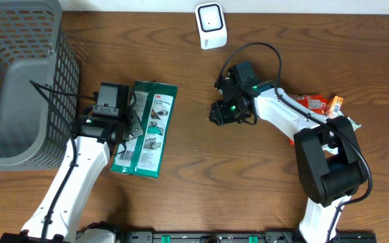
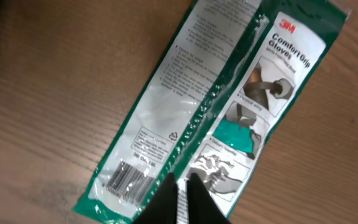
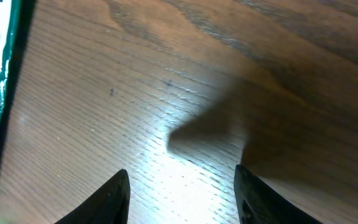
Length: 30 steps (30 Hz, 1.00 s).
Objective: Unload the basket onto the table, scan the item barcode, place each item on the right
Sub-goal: 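Release the snack bag and move the right gripper left to the gloves pack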
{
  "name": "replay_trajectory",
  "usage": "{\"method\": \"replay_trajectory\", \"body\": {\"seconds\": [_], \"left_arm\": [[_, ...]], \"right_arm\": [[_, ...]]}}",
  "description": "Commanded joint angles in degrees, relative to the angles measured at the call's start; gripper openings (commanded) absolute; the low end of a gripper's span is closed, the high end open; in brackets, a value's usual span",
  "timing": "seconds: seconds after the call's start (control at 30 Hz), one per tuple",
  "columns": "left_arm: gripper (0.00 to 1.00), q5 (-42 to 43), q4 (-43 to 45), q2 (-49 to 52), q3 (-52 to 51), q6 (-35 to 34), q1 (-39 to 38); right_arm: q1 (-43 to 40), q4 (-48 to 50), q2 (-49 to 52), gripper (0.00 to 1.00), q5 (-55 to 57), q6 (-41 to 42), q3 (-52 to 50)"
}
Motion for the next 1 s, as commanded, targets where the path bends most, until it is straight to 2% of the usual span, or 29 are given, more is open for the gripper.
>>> {"method": "replay_trajectory", "body": {"seconds": [0.0, 0.1, 0.37, 0.5, 0.63, 0.83, 0.87, 0.97], "left_arm": [[0.07, -1.31, 2.16, 1.2, -1.79, 4.31, 0.26], [0.07, -4.44, 5.2, 1.46, -1.79, 5.27, 0.28], [0.08, -3.3, 6.99, 6.27, -1.75, 8.57, 2.99], [0.08, -1.53, 9.2, 12.13, -1.75, 12.98, 3.98], [0.13, -1.57, 12.76, 17.84, -1.75, 17.77, 4.02], [0.17, -1.51, 18.29, 22.4, -1.75, 18.18, 4.07], [0.24, -0.07, 18.93, 23.37, -1.75, 17.64, 4.07], [0.3, 6.23, 18.49, 24.41, -1.75, 17.62, 4.07]], "right_arm": [[0.85, 0.28, 0.87, 0.5, -0.66, 0.48, -0.35], [0.96, 0.31, 0.87, 0.5, -0.66, 0.46, -0.35], [0.96, 0.37, 0.87, 0.53, -0.63, 0.46, -0.35], [0.96, 0.5, 0.87, 0.53, -0.66, 0.46, -0.35], [0.96, 0.48, 0.87, 0.54, -0.66, 0.46, -0.35], [0.96, 0.5, 0.87, 0.57, -0.63, 0.46, -0.35], [0.96, 0.5, 0.87, 0.58, -0.63, 0.46, -0.35], [0.96, 0.5, 0.87, 0.58, -0.66, 0.46, -0.35]]}}
